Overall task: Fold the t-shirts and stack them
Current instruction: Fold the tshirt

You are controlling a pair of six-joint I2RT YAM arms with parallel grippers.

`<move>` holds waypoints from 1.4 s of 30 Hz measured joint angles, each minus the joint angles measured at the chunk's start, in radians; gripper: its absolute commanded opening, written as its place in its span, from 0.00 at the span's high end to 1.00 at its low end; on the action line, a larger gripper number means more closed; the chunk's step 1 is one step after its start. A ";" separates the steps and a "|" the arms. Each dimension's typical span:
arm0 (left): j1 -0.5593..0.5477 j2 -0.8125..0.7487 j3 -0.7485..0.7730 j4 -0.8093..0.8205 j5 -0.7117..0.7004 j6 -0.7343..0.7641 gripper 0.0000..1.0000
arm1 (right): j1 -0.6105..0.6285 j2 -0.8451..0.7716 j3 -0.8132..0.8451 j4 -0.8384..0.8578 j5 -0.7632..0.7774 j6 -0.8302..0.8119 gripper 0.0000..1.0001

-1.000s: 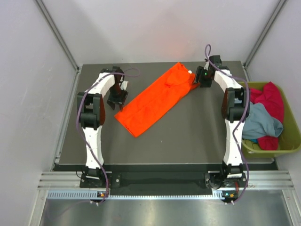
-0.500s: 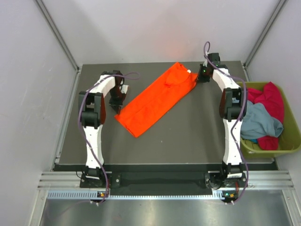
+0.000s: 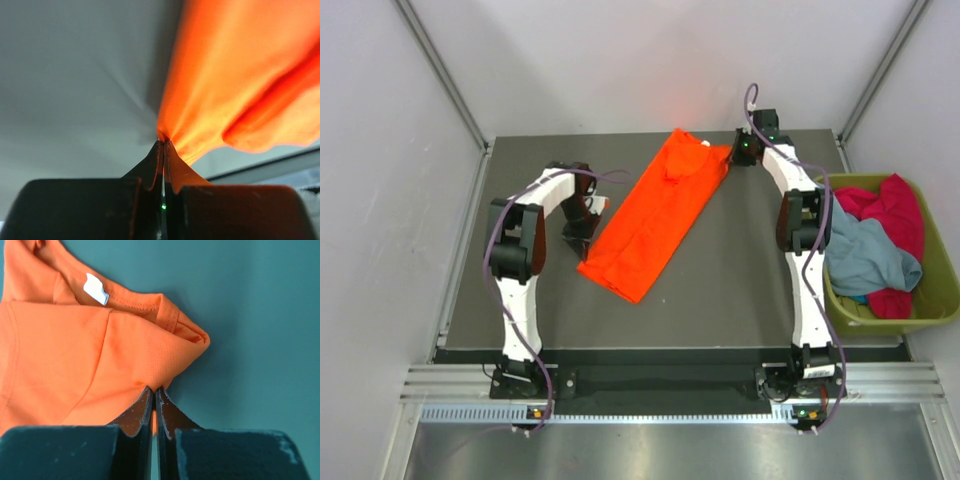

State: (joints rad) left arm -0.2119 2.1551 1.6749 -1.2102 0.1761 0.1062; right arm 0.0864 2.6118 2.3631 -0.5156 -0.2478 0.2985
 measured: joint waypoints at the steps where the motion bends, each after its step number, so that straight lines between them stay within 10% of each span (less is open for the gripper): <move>1: -0.020 -0.016 -0.018 -0.003 0.009 0.000 1.00 | 0.003 0.010 0.012 0.006 -0.001 0.002 1.00; 30: -0.433 -0.193 -0.220 -0.013 0.129 0.000 1.00 | 0.087 0.204 0.198 0.242 -0.063 0.168 1.00; 34: -0.446 -0.191 -0.220 -0.013 0.126 -0.004 0.98 | 0.095 0.211 0.203 0.254 -0.072 0.184 0.67; 37: -0.457 -0.185 -0.220 -0.013 0.111 -0.009 0.78 | 0.097 0.213 0.211 0.275 -0.094 0.190 0.44; 42: -0.461 -0.185 -0.210 -0.017 0.060 -0.014 0.54 | 0.093 0.179 0.159 0.295 -0.168 0.192 0.32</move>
State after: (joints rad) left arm -0.6731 1.9705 1.4647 -1.2270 0.2359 0.0921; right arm 0.1799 2.7911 2.5217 -0.2207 -0.4156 0.4908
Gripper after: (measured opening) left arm 0.360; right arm 0.651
